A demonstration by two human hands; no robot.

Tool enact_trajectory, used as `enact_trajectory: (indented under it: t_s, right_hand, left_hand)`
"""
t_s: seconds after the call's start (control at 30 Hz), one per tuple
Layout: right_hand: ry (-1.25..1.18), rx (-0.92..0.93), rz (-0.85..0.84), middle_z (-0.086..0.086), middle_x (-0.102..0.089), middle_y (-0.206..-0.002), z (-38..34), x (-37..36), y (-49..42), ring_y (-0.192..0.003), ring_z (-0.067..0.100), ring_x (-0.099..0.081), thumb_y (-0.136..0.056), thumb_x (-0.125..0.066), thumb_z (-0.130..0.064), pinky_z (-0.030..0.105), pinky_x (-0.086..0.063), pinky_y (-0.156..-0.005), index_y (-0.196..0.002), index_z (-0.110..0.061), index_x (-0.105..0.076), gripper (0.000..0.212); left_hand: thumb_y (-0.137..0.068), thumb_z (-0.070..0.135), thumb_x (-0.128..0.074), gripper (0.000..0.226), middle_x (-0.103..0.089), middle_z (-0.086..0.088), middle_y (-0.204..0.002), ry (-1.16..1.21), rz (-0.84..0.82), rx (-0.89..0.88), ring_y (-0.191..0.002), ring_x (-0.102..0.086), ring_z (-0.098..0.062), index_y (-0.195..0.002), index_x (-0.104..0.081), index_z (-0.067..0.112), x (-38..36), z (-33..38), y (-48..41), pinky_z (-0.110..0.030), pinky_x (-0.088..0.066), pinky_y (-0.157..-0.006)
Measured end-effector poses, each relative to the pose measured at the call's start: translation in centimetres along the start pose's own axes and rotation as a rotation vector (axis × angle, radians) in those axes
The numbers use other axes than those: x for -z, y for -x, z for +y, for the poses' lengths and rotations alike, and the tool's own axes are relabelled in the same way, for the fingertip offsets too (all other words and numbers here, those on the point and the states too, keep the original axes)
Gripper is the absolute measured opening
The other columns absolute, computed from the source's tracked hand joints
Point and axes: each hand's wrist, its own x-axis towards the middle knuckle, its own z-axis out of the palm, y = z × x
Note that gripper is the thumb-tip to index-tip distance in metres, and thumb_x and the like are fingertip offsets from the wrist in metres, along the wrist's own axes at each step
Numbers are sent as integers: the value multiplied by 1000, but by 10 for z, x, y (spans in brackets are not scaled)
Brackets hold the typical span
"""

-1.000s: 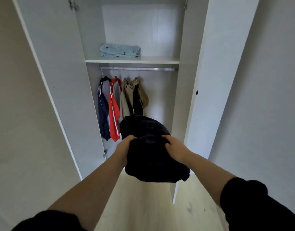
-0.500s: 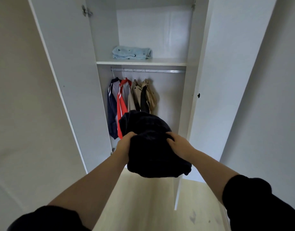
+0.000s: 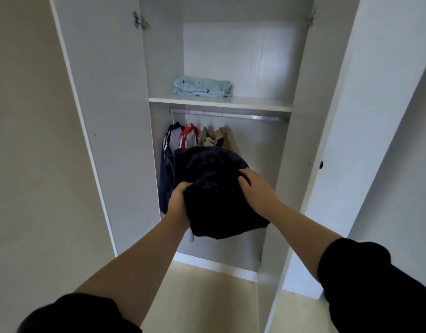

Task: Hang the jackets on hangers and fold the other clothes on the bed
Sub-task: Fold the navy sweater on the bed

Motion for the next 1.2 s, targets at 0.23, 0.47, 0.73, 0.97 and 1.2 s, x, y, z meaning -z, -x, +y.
enact_trajectory:
  t_s: [0.23,0.47,0.73,0.97,1.2]
  right_hand:
    - [99,72,288,11,-52,-138,-38,-4,-127,-128,26,-45,-102,-38,-25,40,-30,-110,-135,-7,-51,40]
    - [168,128,467,13,-47,-143,-46,7,-215,-134,26,-38,-100,-43,-21,43,-23,-115,-135,-5,-51,39]
    - [256,142,493,11,-49,-142,-11,9,-321,-134,24,-39,-100,-40,-21,39,-22,-115,-135,-6,-51,39]
    - [267,193,536,10,-54,-135,29,9,-436,-128,26,-46,-100,-38,-22,39,-22,-114,-131,-6,-53,38]
    - [251,242,558,10,-52,-137,52,-4,-543,-129,25,-44,-100,-40,-20,38,-17,-114,-133,-5,-52,38]
  left_hand:
    - [-76,18,-54,24,-64,-3,-66,55,-154,-63,-59,-66,-20,-62,-73,13,-19,84,-130,-30,-55,-58]
    - [-75,20,-52,28,-60,3,-59,158,-321,-104,-59,-63,-16,-51,-66,20,-56,141,-228,-26,-52,-60]
    - [-81,18,-49,25,-56,4,-62,169,-352,-102,-67,-56,-17,-58,-60,19,-96,158,-335,-29,-47,-71]
    - [-83,19,-50,19,-61,0,-62,197,-342,-122,-61,-63,-18,-69,-62,17,-135,172,-439,-26,-50,-60]
    - [-83,18,-49,25,-60,-7,-95,220,-379,-133,-99,-56,-29,-105,-57,12,-156,202,-545,-38,-46,-92]
